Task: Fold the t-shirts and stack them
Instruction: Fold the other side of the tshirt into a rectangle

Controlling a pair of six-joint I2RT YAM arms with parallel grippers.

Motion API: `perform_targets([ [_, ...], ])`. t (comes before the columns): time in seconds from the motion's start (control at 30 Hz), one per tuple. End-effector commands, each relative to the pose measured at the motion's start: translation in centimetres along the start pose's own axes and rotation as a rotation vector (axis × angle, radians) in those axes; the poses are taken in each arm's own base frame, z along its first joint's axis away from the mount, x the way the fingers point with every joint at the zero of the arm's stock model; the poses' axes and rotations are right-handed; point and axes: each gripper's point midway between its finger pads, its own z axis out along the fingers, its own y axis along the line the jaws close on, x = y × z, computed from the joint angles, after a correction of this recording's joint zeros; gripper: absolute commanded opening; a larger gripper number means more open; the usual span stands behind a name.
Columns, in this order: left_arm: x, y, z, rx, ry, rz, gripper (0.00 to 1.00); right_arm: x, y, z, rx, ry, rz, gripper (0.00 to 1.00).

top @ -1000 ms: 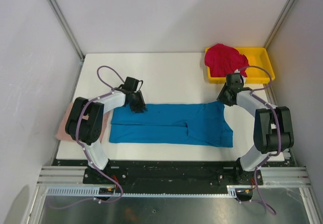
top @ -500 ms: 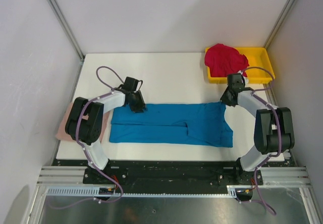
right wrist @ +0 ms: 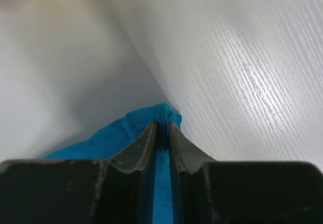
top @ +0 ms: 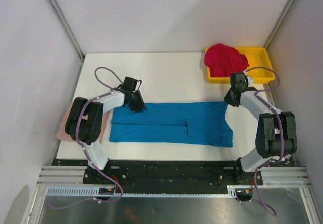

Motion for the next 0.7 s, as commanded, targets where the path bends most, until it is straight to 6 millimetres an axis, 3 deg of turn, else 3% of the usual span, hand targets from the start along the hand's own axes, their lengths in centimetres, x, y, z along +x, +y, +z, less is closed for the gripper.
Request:
perform_targets([
  [0.0,0.5,3.4,1.0,-0.113,0.002,-0.018,0.34,-1.1,-0.3,0.6,0.032,-0.02,0.02,0.2],
  [0.27,0.4,3.3,0.9,-0.104,0.002,-0.02,0.34,0.1,-1.0,1.6,0.043,0.033,0.008,0.19],
  [0.47,0.3,3.1,0.8,-0.094,0.004,-0.018,0.34,0.8,-0.7,3.4,0.01,0.076,0.025,0.33],
  [0.67,0.0,2.8,0.6,-0.084,-0.002,-0.011,0.34,1.8,-0.4,5.5,-0.009,0.119,0.04,0.35],
])
